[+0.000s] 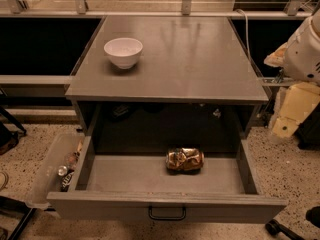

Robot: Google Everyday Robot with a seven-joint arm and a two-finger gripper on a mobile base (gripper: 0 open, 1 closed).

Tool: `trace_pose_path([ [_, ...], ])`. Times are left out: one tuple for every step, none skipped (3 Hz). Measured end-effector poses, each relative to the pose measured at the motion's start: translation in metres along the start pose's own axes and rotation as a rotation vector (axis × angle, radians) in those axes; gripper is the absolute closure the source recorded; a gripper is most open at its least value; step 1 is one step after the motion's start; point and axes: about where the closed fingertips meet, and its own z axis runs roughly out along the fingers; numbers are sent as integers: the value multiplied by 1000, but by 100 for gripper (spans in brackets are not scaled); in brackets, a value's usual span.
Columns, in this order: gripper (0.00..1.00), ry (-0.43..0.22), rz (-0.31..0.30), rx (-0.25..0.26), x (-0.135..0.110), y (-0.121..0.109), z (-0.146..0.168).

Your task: Pick orange can from top drawer and place on counter

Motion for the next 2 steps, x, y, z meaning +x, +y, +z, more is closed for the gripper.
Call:
trace_pose_path([
  [0,0,0,0,0,0,0],
  [0,-7,-14,9,-2,9,2],
])
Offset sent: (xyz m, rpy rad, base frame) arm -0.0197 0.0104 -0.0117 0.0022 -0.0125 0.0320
